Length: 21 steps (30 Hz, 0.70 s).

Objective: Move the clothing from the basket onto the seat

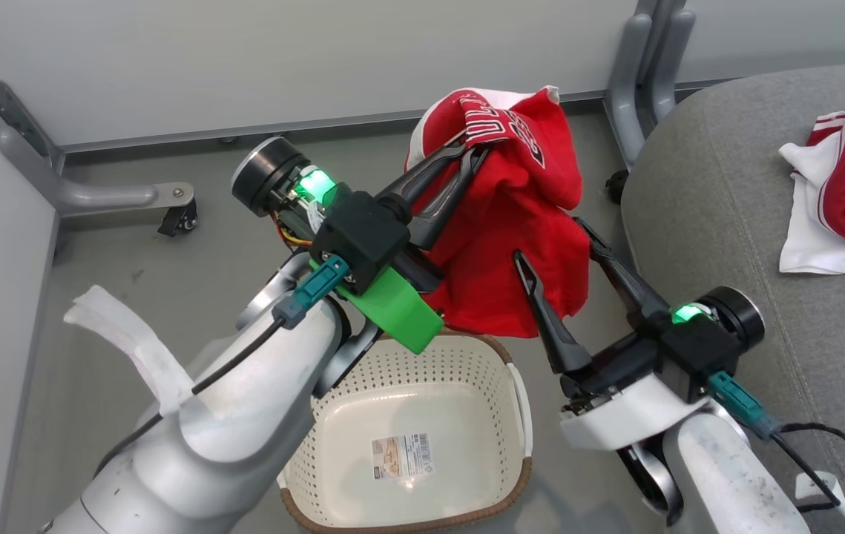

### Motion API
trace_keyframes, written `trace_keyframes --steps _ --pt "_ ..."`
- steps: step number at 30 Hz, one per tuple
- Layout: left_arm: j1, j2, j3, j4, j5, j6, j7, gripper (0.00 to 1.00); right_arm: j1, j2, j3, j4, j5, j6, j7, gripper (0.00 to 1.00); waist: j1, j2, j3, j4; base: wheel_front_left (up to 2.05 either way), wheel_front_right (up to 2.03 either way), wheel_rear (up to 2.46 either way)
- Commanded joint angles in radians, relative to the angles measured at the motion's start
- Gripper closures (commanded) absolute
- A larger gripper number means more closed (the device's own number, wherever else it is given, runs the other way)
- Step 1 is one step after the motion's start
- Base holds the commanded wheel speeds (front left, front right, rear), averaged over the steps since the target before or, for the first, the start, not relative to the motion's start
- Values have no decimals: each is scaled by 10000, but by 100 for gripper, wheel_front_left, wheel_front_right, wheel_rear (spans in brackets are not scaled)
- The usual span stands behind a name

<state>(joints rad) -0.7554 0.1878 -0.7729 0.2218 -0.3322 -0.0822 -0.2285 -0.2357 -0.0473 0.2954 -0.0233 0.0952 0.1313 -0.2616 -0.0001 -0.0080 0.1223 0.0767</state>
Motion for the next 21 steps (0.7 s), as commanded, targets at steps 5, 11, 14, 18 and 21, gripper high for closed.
trace_keyframes --steps 5,11,14,18,21 --pt "-172 -150 -143 -69 -24 -4 -98 100 -914 -37 371 997 -163 -11 -25 0 1 80 138 194 0 0 0" --pt "-230 -291 -315 -102 -34 -57 -151 100 -1569 -34 654 2030 -54 -11 -28 0 1 80 276 392 0 0 0" --pt "-196 -306 -381 -11 -82 -85 -185 100 -1643 -35 717 2216 157 -11 -26 100 1 80 318 450 0 0 0" --pt "-127 -287 -433 114 -104 -107 -215 100 -1584 -35 700 2148 230 -11 -26 100 1 80 344 449 0 0 0" --pt "-50 -259 -464 226 -117 -103 -239 100 -1443 -37 648 2088 257 -11 -26 100 1 80 324 384 0 0 0"
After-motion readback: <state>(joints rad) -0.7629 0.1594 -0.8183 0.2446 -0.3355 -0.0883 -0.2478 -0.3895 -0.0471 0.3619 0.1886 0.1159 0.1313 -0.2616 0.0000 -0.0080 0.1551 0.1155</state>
